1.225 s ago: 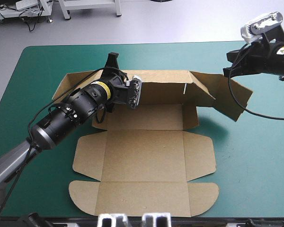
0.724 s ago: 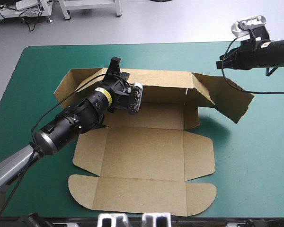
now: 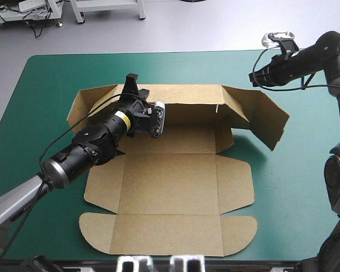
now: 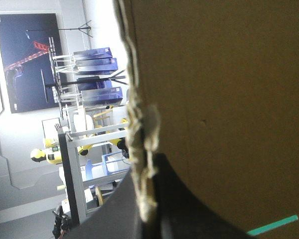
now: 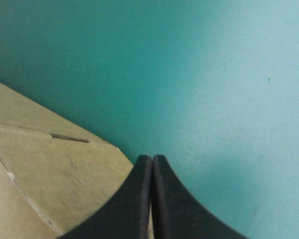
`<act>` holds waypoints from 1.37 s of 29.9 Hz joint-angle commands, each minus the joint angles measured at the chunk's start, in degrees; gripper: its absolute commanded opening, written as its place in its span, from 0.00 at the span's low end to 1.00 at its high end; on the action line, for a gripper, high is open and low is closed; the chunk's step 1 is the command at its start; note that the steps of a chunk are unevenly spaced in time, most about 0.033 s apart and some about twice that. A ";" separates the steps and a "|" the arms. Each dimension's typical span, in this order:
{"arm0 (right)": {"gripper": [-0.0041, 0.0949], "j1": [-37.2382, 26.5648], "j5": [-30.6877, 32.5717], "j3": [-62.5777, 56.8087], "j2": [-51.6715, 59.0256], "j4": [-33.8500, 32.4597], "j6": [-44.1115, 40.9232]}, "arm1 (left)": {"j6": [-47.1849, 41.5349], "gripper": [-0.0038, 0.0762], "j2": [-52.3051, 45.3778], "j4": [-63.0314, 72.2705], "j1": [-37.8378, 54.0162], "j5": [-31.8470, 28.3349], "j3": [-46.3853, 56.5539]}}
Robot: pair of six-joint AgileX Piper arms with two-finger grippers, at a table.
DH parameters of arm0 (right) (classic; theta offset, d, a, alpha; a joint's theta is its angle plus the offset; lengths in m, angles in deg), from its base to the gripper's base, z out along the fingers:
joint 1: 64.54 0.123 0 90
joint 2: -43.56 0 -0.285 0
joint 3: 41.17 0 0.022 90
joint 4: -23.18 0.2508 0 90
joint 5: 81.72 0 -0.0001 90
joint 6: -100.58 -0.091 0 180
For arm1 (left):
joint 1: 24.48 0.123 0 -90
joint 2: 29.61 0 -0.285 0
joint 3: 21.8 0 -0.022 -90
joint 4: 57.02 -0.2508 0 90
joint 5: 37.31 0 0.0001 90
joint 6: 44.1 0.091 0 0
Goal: Fold the box
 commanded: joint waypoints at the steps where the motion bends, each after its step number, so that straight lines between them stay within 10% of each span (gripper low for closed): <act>1: 0.02 1.68 1.00 0.92 2.35 1.56 1.07 | -1.48 0.03 -2.20 -1.93 0.45 -0.79 -1.62; 41: 0.02 6.04 1.11 -21.67 13.27 9.64 16.00 | -5.56 0.03 -0.48 -1.78 0.45 -1.07 -1.62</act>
